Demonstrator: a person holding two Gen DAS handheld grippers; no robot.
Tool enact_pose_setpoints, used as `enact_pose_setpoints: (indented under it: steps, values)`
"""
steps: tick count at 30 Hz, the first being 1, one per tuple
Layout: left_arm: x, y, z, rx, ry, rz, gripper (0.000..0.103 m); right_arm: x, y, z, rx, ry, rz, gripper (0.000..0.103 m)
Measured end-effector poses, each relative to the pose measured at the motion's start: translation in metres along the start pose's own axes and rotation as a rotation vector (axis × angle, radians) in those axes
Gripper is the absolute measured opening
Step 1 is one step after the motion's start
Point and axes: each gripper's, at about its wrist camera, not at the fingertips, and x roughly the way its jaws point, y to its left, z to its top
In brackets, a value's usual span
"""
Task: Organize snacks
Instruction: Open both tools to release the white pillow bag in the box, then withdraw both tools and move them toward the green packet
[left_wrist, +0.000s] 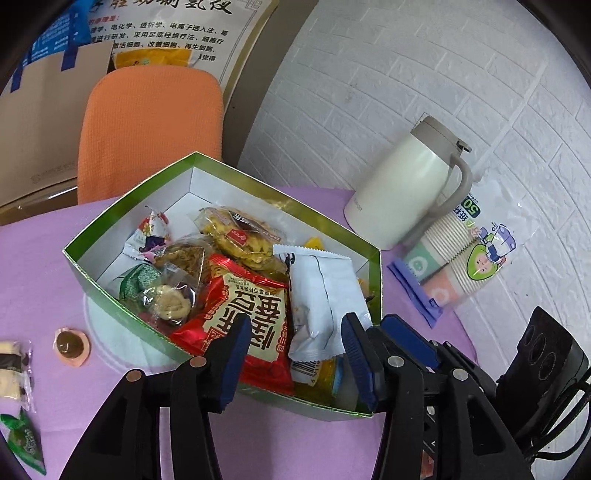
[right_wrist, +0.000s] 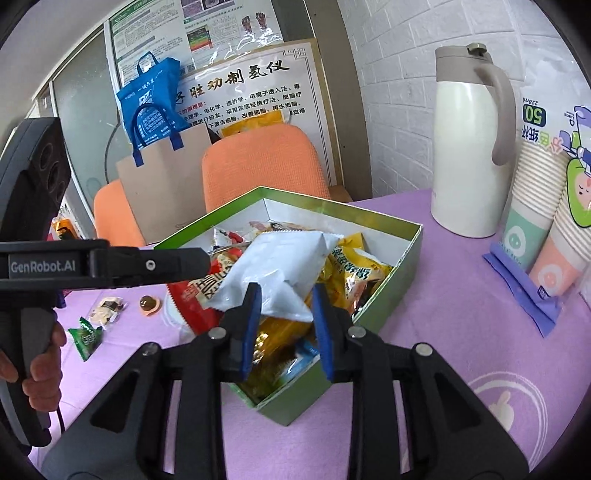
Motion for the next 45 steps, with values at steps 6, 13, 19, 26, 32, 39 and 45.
enact_pose_setpoints:
  steps: [6, 13, 19, 26, 32, 39, 45]
  values:
    - [-0.028, -0.009, -0.014, 0.043, -0.052, 0.064, 0.08, -0.022, 0.018, -0.01, -0.028, -0.011, 0.037, 0.074]
    - [-0.073, -0.009, -0.045, 0.058, -0.137, 0.18, 0.087, -0.033, 0.037, -0.024, -0.09, -0.008, 0.026, 0.095]
    - [-0.101, 0.006, -0.079, 0.014, -0.154, 0.266, 0.088, -0.036, 0.05, -0.035, -0.093, 0.01, 0.059, 0.099]
    - [-0.113, 0.042, -0.114, -0.085, -0.131, 0.28, 0.088, -0.027, 0.073, -0.053, -0.115, 0.077, 0.105, 0.101]
    - [-0.131, 0.105, -0.151, -0.237, -0.121, 0.333, 0.088, -0.015, 0.095, -0.065, -0.155, 0.14, 0.139, 0.102]
    - [-0.142, 0.163, -0.167, -0.375, -0.109, 0.385, 0.088, -0.004, 0.121, -0.074, -0.205, 0.176, 0.176, 0.102]
    - [-0.133, 0.178, -0.145, -0.349, -0.137, 0.349, 0.087, -0.006, 0.131, -0.076, -0.224, 0.176, 0.174, 0.102]
